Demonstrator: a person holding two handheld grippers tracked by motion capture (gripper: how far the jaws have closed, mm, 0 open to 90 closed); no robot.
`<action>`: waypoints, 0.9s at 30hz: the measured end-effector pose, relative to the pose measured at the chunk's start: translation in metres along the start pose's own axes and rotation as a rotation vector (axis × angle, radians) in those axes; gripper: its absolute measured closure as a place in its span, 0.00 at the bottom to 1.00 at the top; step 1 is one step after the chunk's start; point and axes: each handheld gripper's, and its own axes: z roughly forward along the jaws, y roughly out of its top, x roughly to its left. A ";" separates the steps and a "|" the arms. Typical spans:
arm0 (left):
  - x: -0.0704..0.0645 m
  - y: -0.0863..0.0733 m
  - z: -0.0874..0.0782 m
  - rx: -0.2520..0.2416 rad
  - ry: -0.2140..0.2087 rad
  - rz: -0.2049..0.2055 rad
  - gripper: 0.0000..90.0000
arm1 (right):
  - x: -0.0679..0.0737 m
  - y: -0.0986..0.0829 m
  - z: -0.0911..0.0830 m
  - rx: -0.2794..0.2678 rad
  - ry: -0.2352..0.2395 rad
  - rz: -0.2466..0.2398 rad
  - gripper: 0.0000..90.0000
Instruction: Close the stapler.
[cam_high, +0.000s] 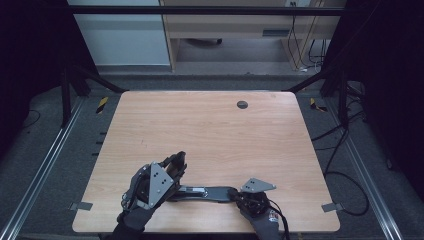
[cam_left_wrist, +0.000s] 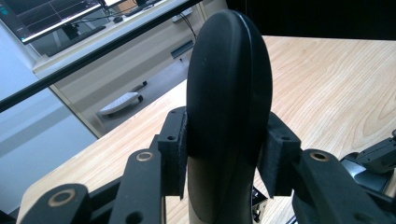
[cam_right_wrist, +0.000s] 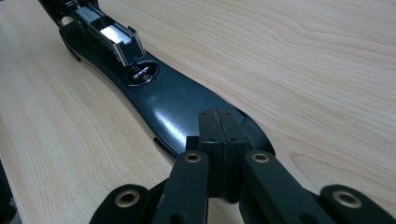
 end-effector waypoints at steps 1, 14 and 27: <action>-0.001 0.000 0.000 0.002 0.002 0.004 0.64 | 0.000 0.000 0.000 0.000 -0.001 -0.001 1.00; -0.010 0.003 0.005 0.012 0.003 0.048 0.64 | 0.000 0.000 0.000 -0.002 -0.001 -0.003 1.00; -0.018 0.005 0.011 0.019 0.002 0.071 0.64 | 0.000 0.000 0.000 -0.002 -0.003 0.001 1.00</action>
